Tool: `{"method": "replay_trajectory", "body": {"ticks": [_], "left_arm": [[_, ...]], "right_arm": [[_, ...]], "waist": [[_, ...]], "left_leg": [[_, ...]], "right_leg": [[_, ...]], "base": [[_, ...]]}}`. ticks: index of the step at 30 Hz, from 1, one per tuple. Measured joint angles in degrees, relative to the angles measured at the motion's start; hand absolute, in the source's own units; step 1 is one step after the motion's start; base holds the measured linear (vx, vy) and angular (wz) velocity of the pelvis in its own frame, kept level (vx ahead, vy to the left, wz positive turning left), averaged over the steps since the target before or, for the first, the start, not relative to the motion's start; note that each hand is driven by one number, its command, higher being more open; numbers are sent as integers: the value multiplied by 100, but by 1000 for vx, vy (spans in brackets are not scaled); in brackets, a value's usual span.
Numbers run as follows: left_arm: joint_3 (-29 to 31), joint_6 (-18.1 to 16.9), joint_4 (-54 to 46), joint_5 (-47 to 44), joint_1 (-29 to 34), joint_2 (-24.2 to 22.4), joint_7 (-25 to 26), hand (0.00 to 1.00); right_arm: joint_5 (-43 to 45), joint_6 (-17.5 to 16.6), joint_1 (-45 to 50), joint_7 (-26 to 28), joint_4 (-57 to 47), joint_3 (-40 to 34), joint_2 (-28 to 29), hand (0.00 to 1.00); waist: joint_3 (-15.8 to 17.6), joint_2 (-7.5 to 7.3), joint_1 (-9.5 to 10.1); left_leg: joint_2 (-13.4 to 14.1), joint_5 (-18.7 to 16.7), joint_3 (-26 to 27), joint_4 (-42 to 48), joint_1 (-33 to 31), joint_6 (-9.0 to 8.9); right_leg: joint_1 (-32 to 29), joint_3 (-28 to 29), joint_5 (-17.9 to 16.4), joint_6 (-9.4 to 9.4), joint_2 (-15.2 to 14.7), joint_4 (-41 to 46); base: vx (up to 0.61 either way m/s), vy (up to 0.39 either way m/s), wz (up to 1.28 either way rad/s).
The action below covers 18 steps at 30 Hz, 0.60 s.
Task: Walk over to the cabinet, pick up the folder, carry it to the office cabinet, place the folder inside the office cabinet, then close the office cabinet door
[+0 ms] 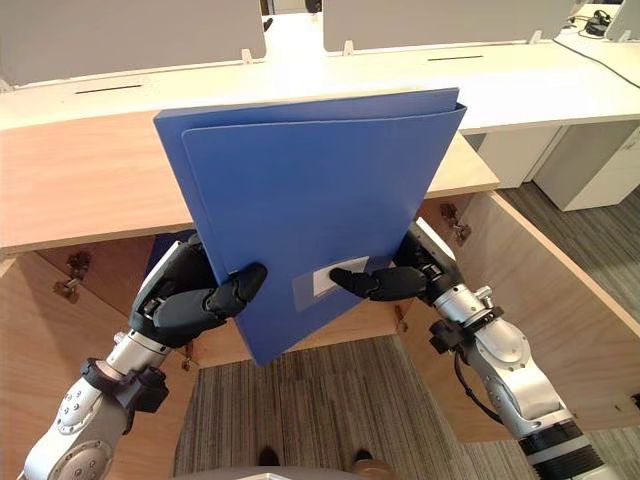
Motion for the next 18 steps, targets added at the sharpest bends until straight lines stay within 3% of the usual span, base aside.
{"method": "replay_trajectory", "body": {"ticks": [4, 6, 7, 12, 15, 18], "left_arm": [[66, -13, 128, 188, -5, -138, -60, 0], [186, -38, 129, 633, -48, -481, -44, 0], [344, -89, 133, 1065, -95, -902, 79, 100], [566, -382, 139, 2028, -251, -2007, 399, 100], [684, -495, 222, 3055, -141, -2569, 738, 100], [1218, -524, 807, 4002, 78, -3149, 1387, 100]], "right_arm": [[-7, 4, 19, -19, 57, -42, 183, 0], [-69, 8, 78, -6, 50, -219, 583, 0], [-132, 9, 97, 42, -52, -267, 912, 0], [-646, 10, 227, -11, -610, -452, 1969, 0], [-850, 10, 229, -313, -631, -551, 2498, 0], [-929, 8, 235, -728, -643, -902, 3082, 0]], "waist": [[-9, 11, 35], [-10, 12, 73], [-11, 15, 92], [-32, 12, 142], [-81, 14, 190], [-88, 14, 203]], "left_leg": [[-5, 30, -48, 0, -30, 2], [-4, 51, -82, 0, -57, 2], [-3, 58, -91, 0, -58, 0], [-10, 80, -166, 1, -89, 6], [-21, 81, -188, -3, -92, 8], [-19, 82, -189, -4, -93, 7]], "right_leg": [[-5, -51, 1, -2, -3, 0], [-18, -86, 4, -7, -3, 0], [-17, -93, 5, -8, 0, 0], [-15, -153, 8, -13, -5, 1], [-16, -171, 7, -12, -17, 0], [-25, -170, 7, -13, -17, -2]], "base": [[-18, -1, 7], [-15, -7, 7], [-15, -7, 4], [-16, -3, 8], [-18, 9, 3], [-10, 1, 0]]}}
